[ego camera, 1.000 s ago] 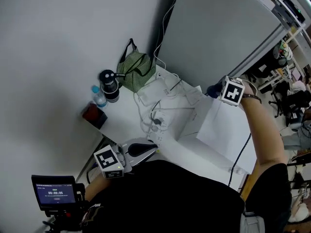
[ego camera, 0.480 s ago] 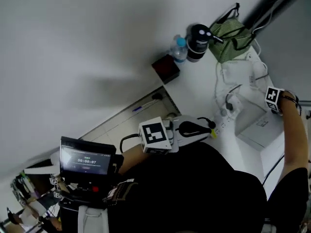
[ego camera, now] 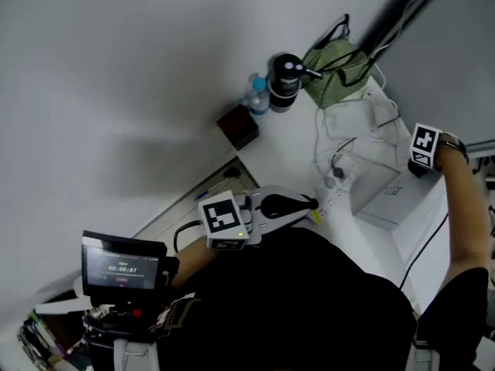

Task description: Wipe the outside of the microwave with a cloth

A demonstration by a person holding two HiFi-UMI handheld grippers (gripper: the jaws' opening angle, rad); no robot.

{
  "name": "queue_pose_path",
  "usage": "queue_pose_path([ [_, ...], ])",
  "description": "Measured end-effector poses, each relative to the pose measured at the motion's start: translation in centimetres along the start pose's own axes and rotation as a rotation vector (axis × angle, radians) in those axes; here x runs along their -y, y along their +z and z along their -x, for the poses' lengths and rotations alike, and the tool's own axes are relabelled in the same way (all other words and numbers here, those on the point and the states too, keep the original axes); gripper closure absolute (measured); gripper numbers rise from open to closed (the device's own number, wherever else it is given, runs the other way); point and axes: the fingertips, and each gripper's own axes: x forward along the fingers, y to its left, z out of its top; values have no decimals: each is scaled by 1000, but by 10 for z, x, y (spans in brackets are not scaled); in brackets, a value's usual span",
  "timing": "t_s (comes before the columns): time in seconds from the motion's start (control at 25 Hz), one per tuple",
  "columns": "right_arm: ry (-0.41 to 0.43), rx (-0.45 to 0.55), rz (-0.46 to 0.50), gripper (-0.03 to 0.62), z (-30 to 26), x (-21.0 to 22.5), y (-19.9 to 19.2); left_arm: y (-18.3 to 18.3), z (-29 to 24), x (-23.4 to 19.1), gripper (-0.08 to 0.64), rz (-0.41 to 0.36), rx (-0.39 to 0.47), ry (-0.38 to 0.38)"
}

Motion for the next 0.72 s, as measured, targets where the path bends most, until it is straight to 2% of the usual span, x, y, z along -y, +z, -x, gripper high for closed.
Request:
queue_pose_path([
  [0.08,-17,82,42,536,53,-20,-8,13,-6,9,557,22,-14,-1],
  [0.16,-22,72,76,536,94,-39,-34,27,-20,17,557,36,-6,-24],
  [0.24,6,32,89,535,100,-54,-57,33,-36,23,557,41,-9,-57],
  [0.32,33,3,91,535,82,-61,-61,30,-43,25,557,53,-24,-79],
  [0.44,42,-46,98,535,55,-57,-41,22,-35,24,557,64,-31,-77],
  [0.56,99,-119,133,535,11,-57,-7,10,-14,14,557,80,-21,-21],
  [0.72,149,-162,151,535,-64,-56,41,-5,14,0,557,113,-25,75],
])
